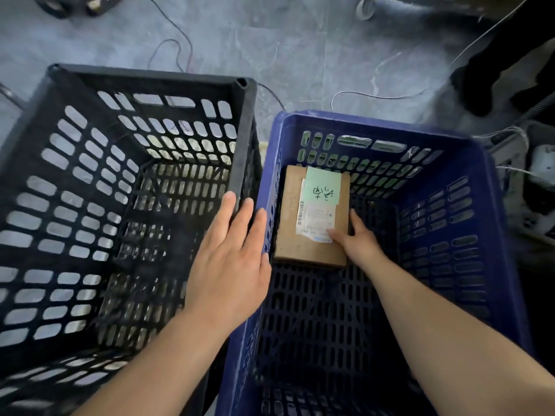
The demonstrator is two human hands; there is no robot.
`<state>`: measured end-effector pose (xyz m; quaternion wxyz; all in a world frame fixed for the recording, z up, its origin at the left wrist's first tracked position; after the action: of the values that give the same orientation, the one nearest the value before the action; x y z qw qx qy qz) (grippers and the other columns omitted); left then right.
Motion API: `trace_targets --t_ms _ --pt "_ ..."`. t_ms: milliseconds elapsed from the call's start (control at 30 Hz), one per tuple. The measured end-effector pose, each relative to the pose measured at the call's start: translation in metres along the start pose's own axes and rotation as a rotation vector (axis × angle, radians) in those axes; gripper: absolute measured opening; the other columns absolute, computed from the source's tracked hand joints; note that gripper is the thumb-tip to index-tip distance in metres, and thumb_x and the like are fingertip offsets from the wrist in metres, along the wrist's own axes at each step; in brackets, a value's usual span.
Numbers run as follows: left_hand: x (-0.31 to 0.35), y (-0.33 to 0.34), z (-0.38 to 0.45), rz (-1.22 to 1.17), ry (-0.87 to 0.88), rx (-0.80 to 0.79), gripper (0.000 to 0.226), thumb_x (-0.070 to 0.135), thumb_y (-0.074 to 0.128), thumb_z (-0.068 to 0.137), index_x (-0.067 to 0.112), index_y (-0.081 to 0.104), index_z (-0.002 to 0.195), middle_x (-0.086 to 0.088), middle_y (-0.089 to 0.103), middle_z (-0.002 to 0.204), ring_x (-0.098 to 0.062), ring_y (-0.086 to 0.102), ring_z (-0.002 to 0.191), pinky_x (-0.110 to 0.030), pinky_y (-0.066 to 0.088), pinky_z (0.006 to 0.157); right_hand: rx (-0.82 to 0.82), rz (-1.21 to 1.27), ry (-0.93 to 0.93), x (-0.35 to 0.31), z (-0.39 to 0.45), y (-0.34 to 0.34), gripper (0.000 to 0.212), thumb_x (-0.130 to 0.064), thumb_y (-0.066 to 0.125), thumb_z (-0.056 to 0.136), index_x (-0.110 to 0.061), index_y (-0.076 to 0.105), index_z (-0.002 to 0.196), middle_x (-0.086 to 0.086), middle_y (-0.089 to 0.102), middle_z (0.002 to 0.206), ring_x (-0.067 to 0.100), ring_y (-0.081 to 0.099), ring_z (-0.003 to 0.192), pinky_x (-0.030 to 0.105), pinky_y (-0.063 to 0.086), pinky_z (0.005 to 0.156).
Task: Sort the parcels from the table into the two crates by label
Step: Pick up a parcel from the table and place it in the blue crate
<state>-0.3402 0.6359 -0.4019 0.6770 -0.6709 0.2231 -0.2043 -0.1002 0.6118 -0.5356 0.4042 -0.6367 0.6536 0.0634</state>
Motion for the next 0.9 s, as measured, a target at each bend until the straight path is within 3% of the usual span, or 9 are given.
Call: trace_targets --t_ms 100,200,233,300,367,433,533,700,900 --pt "0.001 -0.008 0.001 -0.011 -0.017 -0.099 0.060 0.035 0.050 0.087 0.006 0.047 0.139 -0.011 0.049 0.142 -0.033 0.024 0.143 -0.043 0.021 0.107 0.080 -0.437 -0.052 -0.022 -0.037 -0.013 0.075 -0.048 0.058 0.093 -0.030 0.019 0.155 0.015 0.034 0.147 0.031 0.044 0.128 0.040 0.045 0.100" --pt "0.002 -0.024 0.004 -0.101 -0.036 -0.312 0.071 0.039 0.045 0.095 0.013 0.013 0.153 -0.009 0.009 0.161 -0.028 -0.012 0.147 -0.043 -0.002 0.116 0.113 -0.761 -0.166 -0.043 -0.089 -0.026 0.056 -0.042 0.051 0.097 -0.019 0.038 0.146 0.013 0.044 0.140 0.031 0.042 0.127 0.041 0.043 0.099" --pt "0.001 -0.032 0.004 -0.104 -0.041 -0.352 0.070 0.041 0.039 0.098 0.015 0.006 0.154 -0.007 -0.003 0.161 -0.026 -0.019 0.146 -0.045 -0.007 0.117 0.115 -0.820 -0.190 -0.050 -0.107 -0.030 0.051 -0.040 0.049 0.098 -0.017 0.043 0.143 0.011 0.046 0.138 0.030 0.042 0.127 0.040 0.043 0.099" --pt "0.002 -0.054 0.003 -0.091 -0.033 -0.400 0.067 0.046 0.035 0.099 0.017 0.007 0.153 -0.007 -0.011 0.161 -0.024 -0.017 0.146 -0.047 -0.007 0.118 0.120 -0.902 -0.227 -0.063 -0.144 -0.040 0.045 -0.038 0.046 0.099 -0.016 0.048 0.138 0.009 0.049 0.135 0.029 0.043 0.126 0.040 0.042 0.099" --pt "0.005 -0.079 -0.002 -0.106 -0.009 -0.431 0.064 0.047 0.034 0.099 0.018 0.014 0.152 -0.008 -0.003 0.161 -0.024 -0.005 0.148 -0.046 0.003 0.119 0.134 -0.950 -0.242 -0.074 -0.180 -0.050 0.042 -0.037 0.043 0.100 -0.015 0.051 0.135 0.008 0.050 0.134 0.028 0.044 0.124 0.039 0.042 0.098" --pt "0.009 -0.104 -0.008 -0.141 0.015 -0.462 0.059 0.046 0.033 0.099 0.019 0.023 0.150 -0.007 0.018 0.158 -0.024 0.021 0.144 -0.042 0.025 0.114 0.159 -0.964 -0.239 -0.085 -0.216 -0.063 0.041 -0.037 0.041 0.101 -0.015 0.052 0.134 0.007 0.051 0.134 0.027 0.045 0.123 0.038 0.041 0.098" --pt "0.015 -0.141 -0.016 -0.179 0.045 -0.424 0.049 0.044 0.032 0.100 0.021 0.039 0.142 0.001 0.049 0.137 -0.019 0.052 0.120 -0.035 0.046 0.086 0.234 -0.955 -0.234 -0.098 -0.270 -0.083 0.039 -0.037 0.040 0.101 -0.016 0.054 0.130 0.006 0.053 0.131 0.026 0.047 0.121 0.037 0.041 0.098" --pt "0.038 -0.200 -0.028 -0.179 0.157 -0.303 0.042 0.044 0.032 0.100 0.022 0.048 0.133 0.003 0.060 0.118 -0.018 0.058 0.106 -0.031 0.047 0.071 0.418 -0.874 -0.199 -0.105 -0.356 -0.121 0.040 -0.037 0.041 0.100 -0.018 0.054 0.132 0.002 0.054 0.133 0.024 0.047 0.122 0.036 0.041 0.098" --pt "0.095 -0.258 -0.044 -0.263 0.303 -0.209 0.049 0.045 0.033 0.100 0.021 0.039 0.142 -0.001 0.053 0.135 -0.023 0.048 0.124 -0.036 0.044 0.092 0.591 -0.805 -0.075 -0.087 -0.441 -0.169 0.040 -0.037 0.042 0.100 -0.018 0.053 0.133 0.002 0.054 0.134 0.023 0.048 0.124 0.037 0.041 0.101"
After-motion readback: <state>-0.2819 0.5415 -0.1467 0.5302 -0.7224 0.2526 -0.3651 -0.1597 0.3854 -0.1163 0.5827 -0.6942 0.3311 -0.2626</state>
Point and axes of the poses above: each hand's wrist, its own z-axis towards the middle knuckle, its own y-axis out of the palm, x = y × z, the point moved 2 cm from there along z, towards the middle knuckle
